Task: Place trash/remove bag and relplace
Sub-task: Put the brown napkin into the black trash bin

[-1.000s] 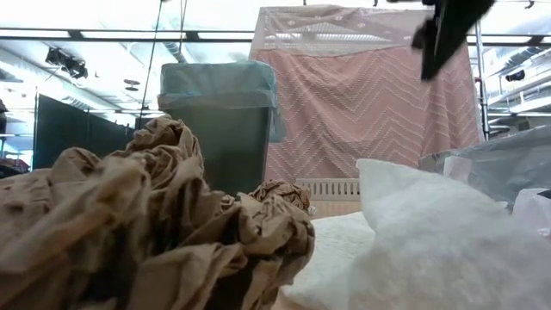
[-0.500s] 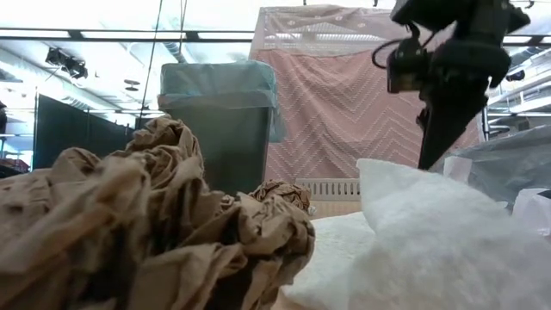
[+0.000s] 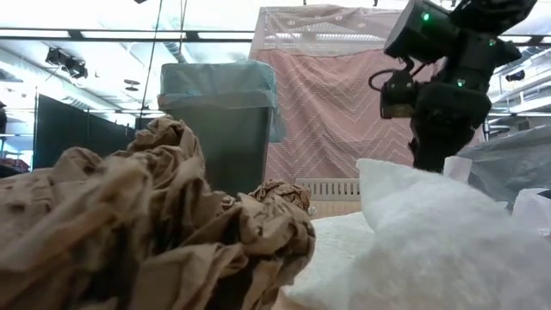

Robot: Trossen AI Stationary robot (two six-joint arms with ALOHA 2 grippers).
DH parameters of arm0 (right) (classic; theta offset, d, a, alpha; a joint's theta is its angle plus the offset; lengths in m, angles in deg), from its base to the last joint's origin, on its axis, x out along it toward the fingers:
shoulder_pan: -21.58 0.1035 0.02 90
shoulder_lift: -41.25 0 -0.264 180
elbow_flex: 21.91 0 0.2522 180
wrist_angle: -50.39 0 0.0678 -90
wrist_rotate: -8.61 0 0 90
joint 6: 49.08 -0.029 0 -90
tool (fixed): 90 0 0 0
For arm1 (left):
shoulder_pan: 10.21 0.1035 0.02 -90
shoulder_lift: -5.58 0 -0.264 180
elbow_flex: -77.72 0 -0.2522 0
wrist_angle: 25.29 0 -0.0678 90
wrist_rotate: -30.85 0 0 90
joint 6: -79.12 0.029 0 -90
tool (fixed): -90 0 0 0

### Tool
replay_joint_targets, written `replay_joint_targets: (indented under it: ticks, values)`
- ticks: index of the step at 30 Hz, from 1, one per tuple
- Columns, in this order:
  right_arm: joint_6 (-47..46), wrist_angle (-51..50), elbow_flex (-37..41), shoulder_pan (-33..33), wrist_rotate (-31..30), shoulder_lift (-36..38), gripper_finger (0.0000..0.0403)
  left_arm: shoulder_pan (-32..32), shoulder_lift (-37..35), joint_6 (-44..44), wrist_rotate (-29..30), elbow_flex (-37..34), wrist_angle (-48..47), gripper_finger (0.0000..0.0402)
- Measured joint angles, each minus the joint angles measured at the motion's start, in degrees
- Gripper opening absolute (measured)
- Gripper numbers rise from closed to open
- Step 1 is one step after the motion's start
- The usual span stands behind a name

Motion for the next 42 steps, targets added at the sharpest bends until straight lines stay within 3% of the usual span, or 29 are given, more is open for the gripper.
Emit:
replay_joint_targets:
  ticks: [5,7,12,13,19,27,35,39,42]
  values:
    - [-2.54,-0.29,-1.84,0.78,-0.62,-6.10,0.0216,0.00,-0.24,-0.07,0.12,0.03,-0.07,0.0162]
    - [-3.36,-1.91,-3.04,0.88,-1.37,-8.06,0.0192,0.00,-0.33,-0.09,0.24,0.03,0.10,0.0162]
    - [-0.36,-9.18,-8.04,1.08,-1.58,-7.98,0.0035,0.00,-0.33,-0.67,0.24,0.03,-0.07,0.0162]
    - [0.83,-11.57,-9.80,1.10,-1.46,-7.33,0.0020,0.00,-0.33,-1.21,0.28,0.03,-0.06,0.0162]
    - [5.41,-26.07,-27.73,-0.40,-2.75,-5.47,0.0004,0.00,-1.92,-0.05,1.04,0.03,1.27,0.0162]
    - [17.18,-27.52,-60.44,-7.17,-13.86,-10.72,0.0001,0.00,-6.40,-0.05,4.04,0.05,2.89,0.0162]
    - [28.14,-26.24,-84.98,-17.37,-10.42,-26.62,0.0000,0.00,-8.31,0.11,6.71,0.09,2.91,0.0162]
    - [30.15,-30.83,-92.17,-19.79,-3.45,-34.01,0.0006,-0.02,-8.25,0.13,6.82,0.08,2.95,0.0162]
    - [32.44,-34.64,-94.18,-20.43,-0.67,-37.22,0.0042,0.00,-8.26,0.12,6.82,0.08,2.91,0.0162]
